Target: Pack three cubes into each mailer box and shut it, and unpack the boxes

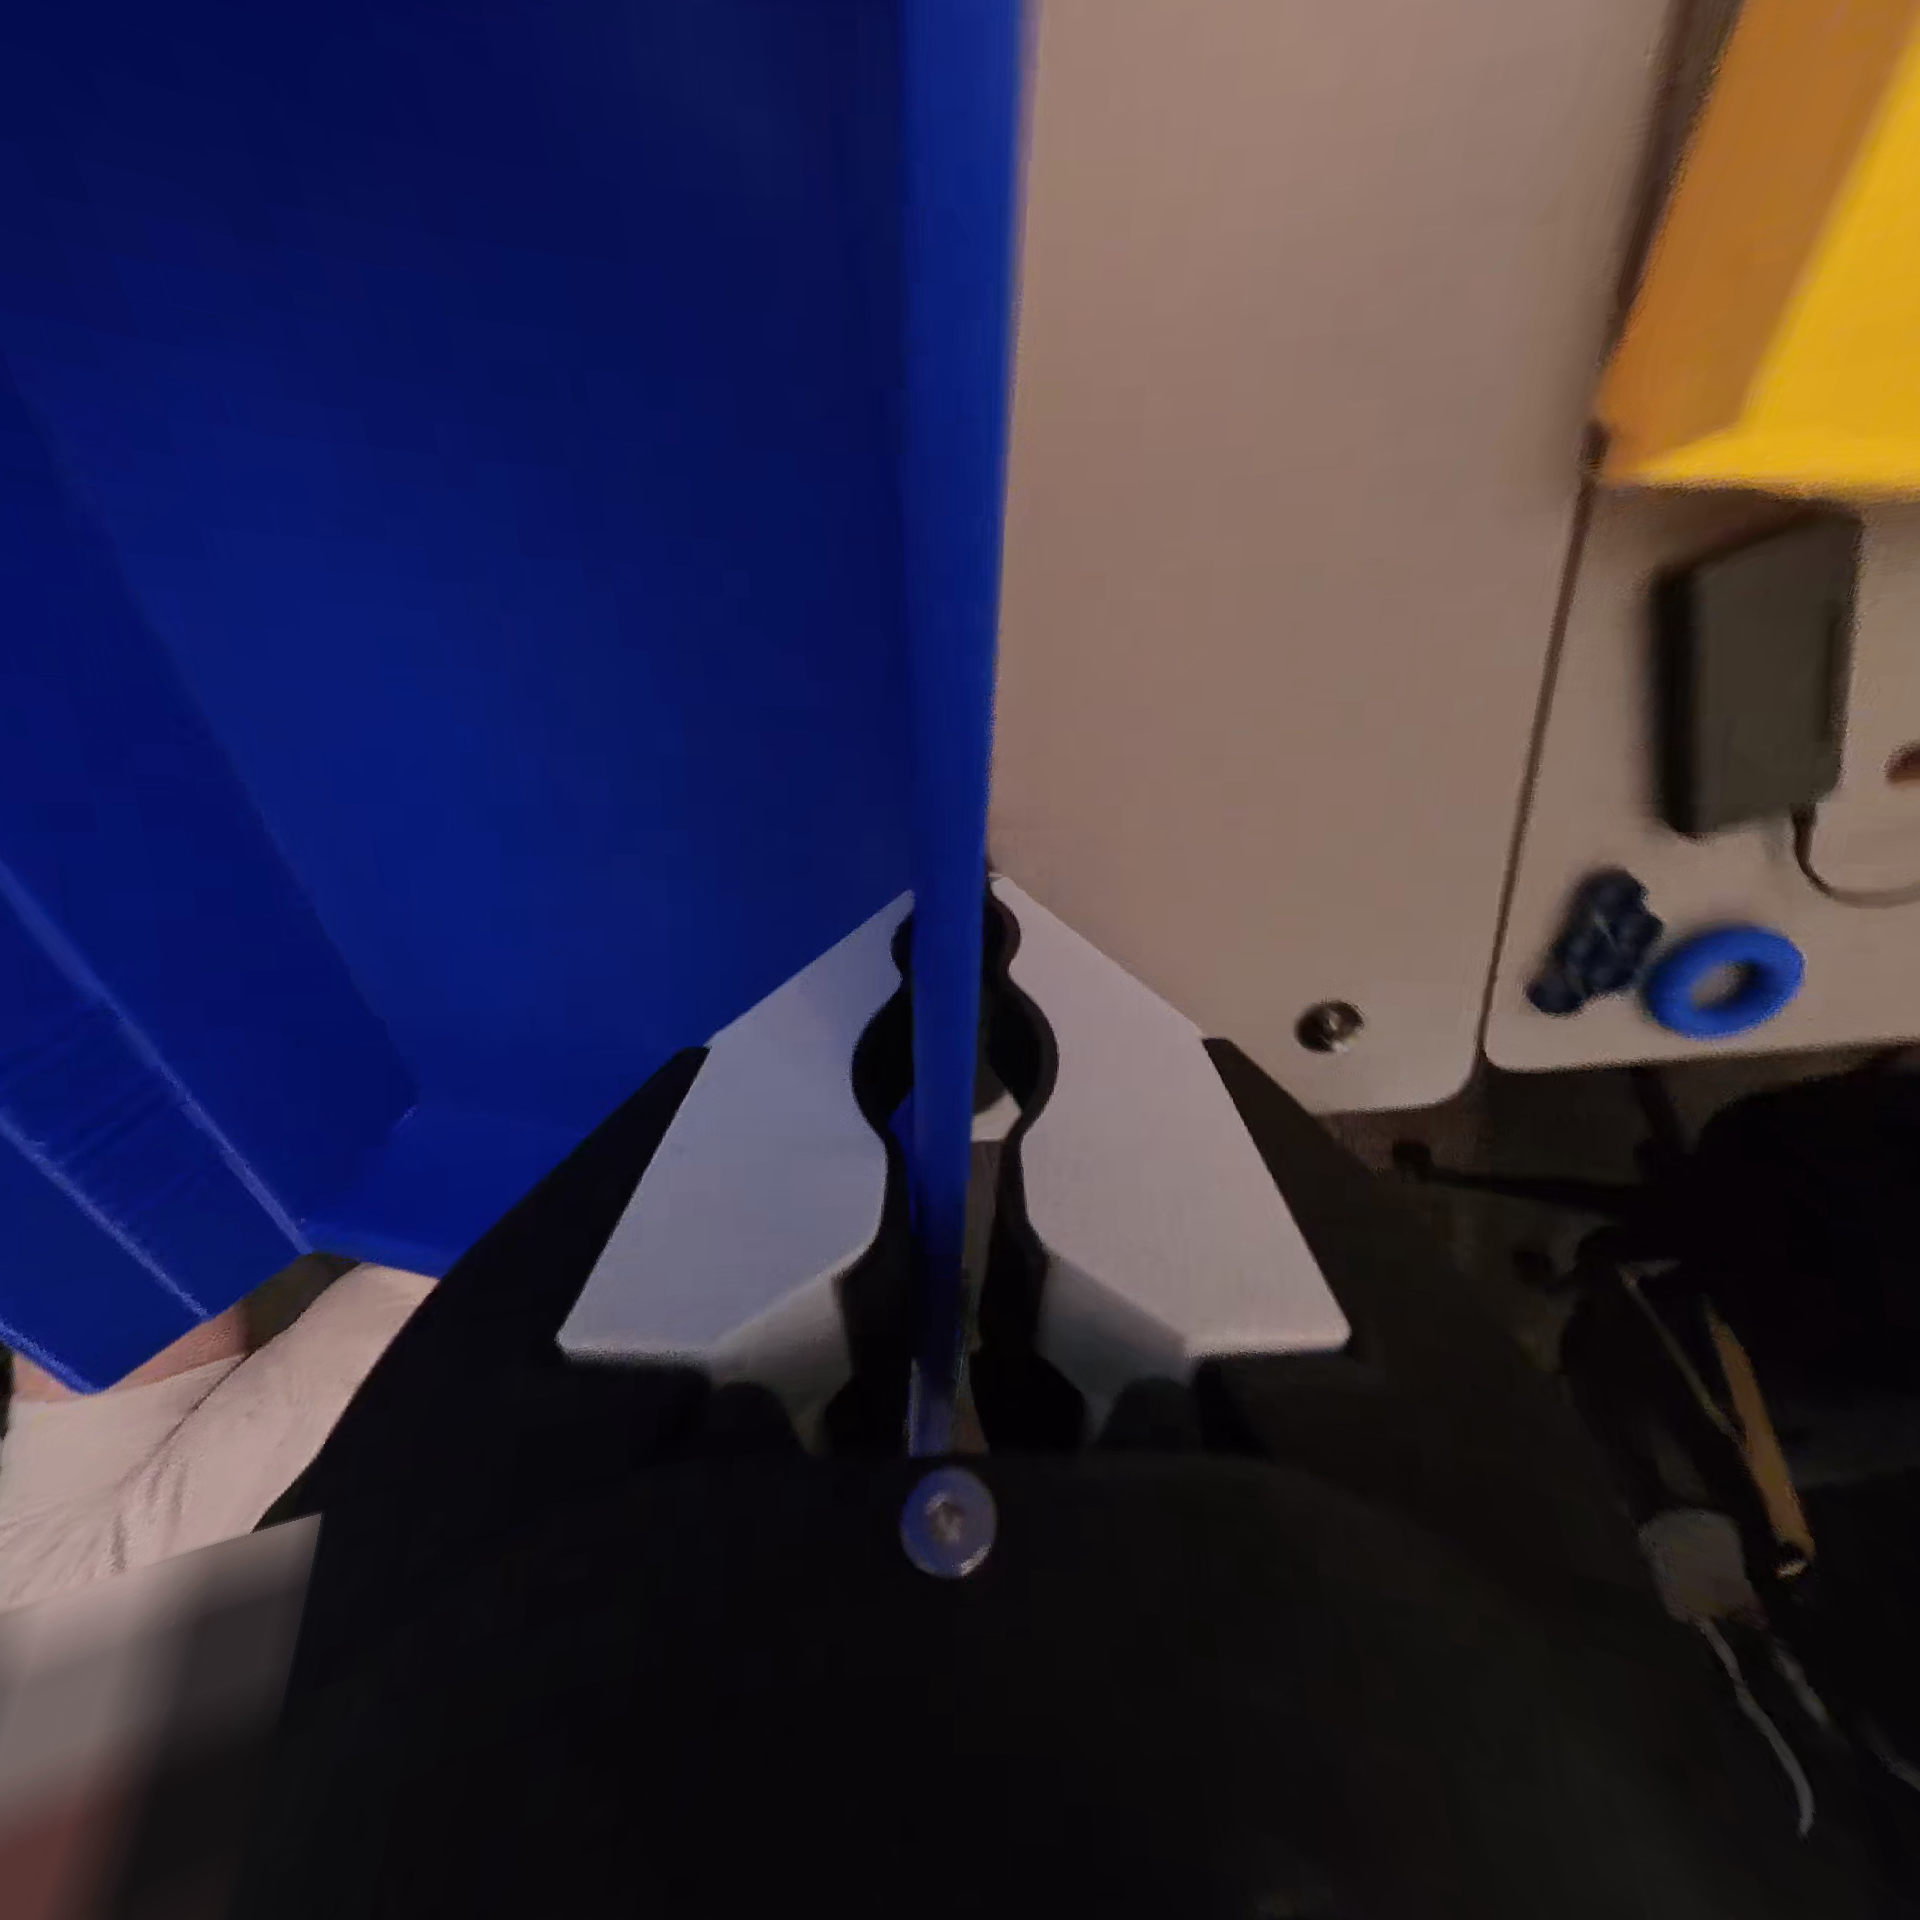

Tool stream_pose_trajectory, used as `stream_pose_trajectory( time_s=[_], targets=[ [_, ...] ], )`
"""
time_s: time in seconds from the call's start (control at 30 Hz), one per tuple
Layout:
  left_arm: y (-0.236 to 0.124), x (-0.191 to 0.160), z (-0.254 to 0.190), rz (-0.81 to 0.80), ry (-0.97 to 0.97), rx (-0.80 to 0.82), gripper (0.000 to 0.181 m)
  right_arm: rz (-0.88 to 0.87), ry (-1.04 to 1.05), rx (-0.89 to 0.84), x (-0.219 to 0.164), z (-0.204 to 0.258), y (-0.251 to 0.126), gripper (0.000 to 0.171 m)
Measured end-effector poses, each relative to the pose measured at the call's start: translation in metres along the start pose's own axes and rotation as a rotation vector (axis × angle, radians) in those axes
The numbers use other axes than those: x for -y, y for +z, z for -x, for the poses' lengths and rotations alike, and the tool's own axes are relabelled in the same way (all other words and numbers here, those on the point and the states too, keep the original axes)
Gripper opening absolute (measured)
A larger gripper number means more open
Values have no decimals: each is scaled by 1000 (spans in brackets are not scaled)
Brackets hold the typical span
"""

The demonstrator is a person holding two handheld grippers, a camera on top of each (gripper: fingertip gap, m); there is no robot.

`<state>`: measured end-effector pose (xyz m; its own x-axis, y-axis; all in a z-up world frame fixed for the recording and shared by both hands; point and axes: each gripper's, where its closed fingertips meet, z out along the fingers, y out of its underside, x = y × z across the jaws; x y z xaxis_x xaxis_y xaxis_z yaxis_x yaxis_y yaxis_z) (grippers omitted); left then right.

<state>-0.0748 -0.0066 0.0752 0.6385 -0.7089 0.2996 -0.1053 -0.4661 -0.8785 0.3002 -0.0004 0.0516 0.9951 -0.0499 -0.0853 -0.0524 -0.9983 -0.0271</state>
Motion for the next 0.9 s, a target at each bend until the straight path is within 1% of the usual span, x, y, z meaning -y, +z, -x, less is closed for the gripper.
stream_pose_trajectory(
  time_s=[0.03, 0.1, 0.2, 0.27, 0.3, 0.37, 0.43, 0.5, 0.57, 0.63, 0.7, 0.77, 0.83, 0.9],
  targets=[
    [29, -15, 8, 61, -15, 19, 73, 7, 35, -9, -10, -22, 3, 6],
    [76, -49, 16, 187, -33, 28, 74, 21, 97, -26, -27, -58, 11, 6],
    [120, -89, 12, 318, -69, -8, 79, 47, 139, -34, -47, -95, 26, 6],
    [137, -111, 11, 388, -57, -4, 79, 68, 167, -32, -56, -112, 37, 7],
    [142, -120, 12, 420, -39, 10, 76, 77, 175, -31, -59, -119, 42, 7],
    [147, -130, 15, 467, -18, 28, 75, 89, 189, -33, -63, -131, 53, 6],
    [143, -134, 16, 495, -21, 18, 53, 96, 198, -39, -63, -140, 62, 6],
    [140, -136, 14, 523, -27, -23, 38, 101, 195, -47, -62, -145, 72, 6],
    [135, -138, 14, 552, -45, -52, 34, 104, 187, -52, -58, -146, 82, 7],
    [125, -140, 23, 596, -25, -45, 28, 98, 170, -56, -51, -144, 92, 6],
    [107, -139, 44, 636, 7, 5, 18, 84, 149, -47, -41, -138, 104, 6],
    [84, -137, 71, 665, -9, 63, 11, 62, 119, -26, -27, -128, 116, 6],
    [59, -138, 97, 685, -90, 88, 8, 33, 92, 1, -10, -115, 130, 6],
    [34, -138, 126, 660, -187, 138, 6, 14, 65, 30, 5, -101, 144, 6]
  ],
)
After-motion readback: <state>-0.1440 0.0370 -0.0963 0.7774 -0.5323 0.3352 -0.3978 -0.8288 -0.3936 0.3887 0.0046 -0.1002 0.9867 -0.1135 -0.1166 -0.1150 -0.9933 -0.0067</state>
